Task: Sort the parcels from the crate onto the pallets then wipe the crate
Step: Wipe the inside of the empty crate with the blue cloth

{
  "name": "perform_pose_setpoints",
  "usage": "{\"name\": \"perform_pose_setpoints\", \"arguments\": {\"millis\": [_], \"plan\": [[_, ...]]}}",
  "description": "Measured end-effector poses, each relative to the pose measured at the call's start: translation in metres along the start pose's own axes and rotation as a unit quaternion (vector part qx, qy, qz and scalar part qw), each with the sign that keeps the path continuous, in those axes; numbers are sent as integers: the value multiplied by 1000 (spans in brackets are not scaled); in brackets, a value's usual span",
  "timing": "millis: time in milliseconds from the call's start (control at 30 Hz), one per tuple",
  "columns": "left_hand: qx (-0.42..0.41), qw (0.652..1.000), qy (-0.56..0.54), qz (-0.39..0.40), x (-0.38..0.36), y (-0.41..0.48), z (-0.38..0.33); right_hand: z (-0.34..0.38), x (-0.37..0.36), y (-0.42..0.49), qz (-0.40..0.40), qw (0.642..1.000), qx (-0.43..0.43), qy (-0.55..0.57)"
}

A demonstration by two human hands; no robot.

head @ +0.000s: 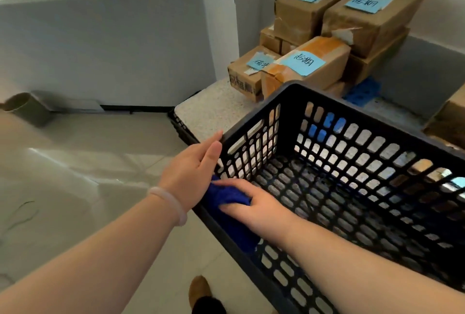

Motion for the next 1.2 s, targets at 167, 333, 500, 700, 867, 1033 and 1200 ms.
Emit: {"name": "perform_pose_setpoints", "arguments": {"millis": [167, 333, 500, 700, 867, 1033, 1200], "plan": [[5, 1000, 22, -6, 0, 0, 7, -24, -8, 18, -39, 999, 2, 4], [21, 999, 38, -9, 0, -6, 17, -50, -8, 48, -68, 996, -18, -56], [15, 998, 54, -11, -1, 4, 10, -100, -4, 70, -109, 981, -106, -123], [22, 998, 46, -28, -2, 5, 17, -79, -2, 50, -22, 991, -131, 24], [27, 998, 49, -25, -3, 6, 18, -15, 1, 8, 50, 995, -34, 84], [42, 998, 43, -35, -2, 7, 19, 20, 2, -30, 86, 994, 61, 23], [47, 997, 47, -35, -1, 6, 20, -51, 6, 3, -34, 997, 2, -64]]}}
Point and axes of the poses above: each hand's wrist, its own y-axis towards the middle knuckle, its own x-axis out of the back of the hand, z = x × y, the point moved 8 cm from there along y, towards the middle knuckle, and after that the axes turned 13 degrees about -x, right-handed, at the moved point
